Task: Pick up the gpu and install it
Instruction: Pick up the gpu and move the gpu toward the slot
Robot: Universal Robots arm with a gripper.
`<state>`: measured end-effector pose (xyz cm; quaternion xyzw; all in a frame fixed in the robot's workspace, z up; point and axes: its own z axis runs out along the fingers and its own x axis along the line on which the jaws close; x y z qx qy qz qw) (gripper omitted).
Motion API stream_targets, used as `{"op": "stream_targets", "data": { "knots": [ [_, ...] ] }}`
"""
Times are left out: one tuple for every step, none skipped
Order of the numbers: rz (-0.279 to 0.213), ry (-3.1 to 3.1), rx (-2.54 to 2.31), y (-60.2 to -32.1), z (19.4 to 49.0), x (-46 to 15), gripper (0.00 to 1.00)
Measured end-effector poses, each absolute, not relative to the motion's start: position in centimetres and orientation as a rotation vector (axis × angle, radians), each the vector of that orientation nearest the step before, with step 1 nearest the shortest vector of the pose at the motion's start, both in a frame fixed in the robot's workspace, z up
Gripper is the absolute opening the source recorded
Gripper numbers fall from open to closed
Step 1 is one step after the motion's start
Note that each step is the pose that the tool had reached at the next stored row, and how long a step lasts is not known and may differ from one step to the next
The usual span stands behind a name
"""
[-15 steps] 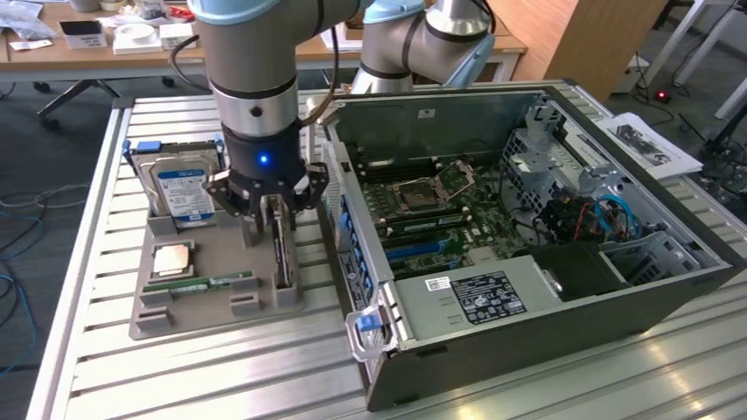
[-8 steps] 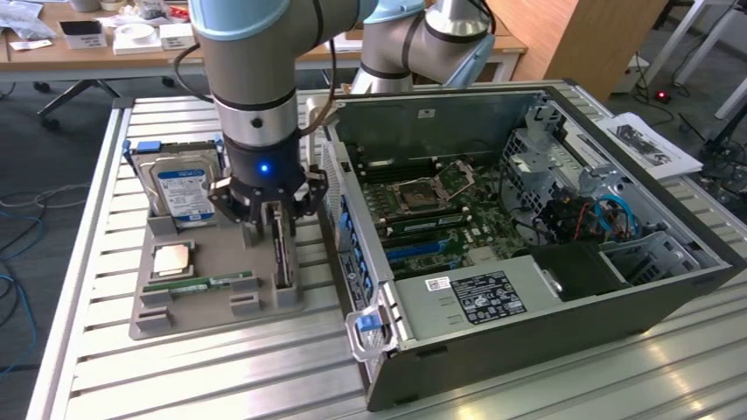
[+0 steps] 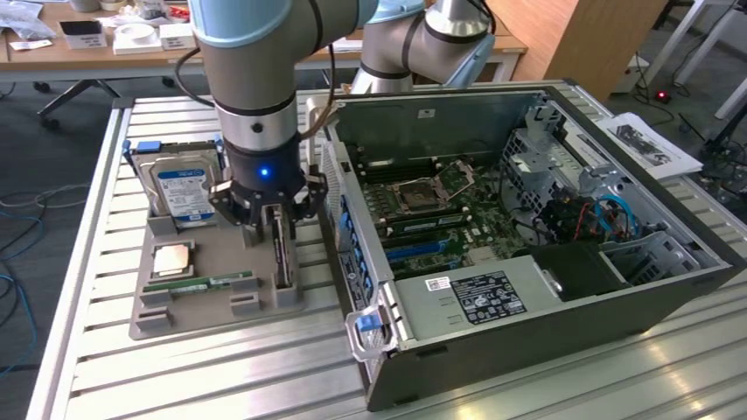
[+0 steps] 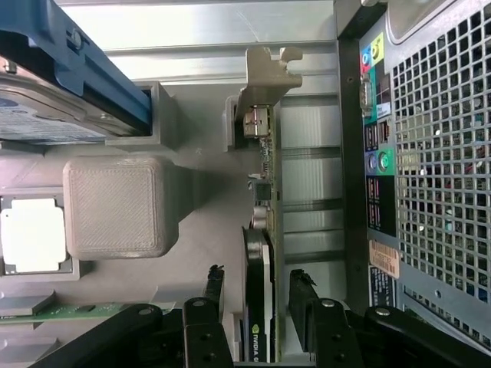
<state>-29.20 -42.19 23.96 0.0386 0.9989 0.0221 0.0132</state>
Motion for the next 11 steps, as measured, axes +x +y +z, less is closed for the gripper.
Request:
{"op": "stream_targets", "data": {
  "knots": [
    [0.069,3.112,0.120,-42.20,23.86,-29.20,0.47],
    [0.069,3.112,0.120,-42.20,23.74,-29.20,0.47],
    [0.069,3.112,0.120,-42.20,23.63,-29.20,0.47],
    [0.069,3.112,0.120,-42.20,23.53,-29.20,0.47],
    [0.069,3.112,0.120,-42.20,23.45,-29.21,0.47],
    [0.069,3.112,0.120,-42.20,23.40,-29.21,0.47],
    [0.068,3.112,0.120,-42.20,23.39,-29.22,0.47],
    [0.068,3.112,0.120,-42.20,23.39,-29.22,0.47],
    [0.068,3.112,0.120,-42.20,23.39,-29.21,0.47],
    [0.068,3.112,0.120,-42.20,23.38,-29.21,0.47],
    [0.069,3.112,0.120,-42.19,23.32,-29.21,0.47]
  ]
}}
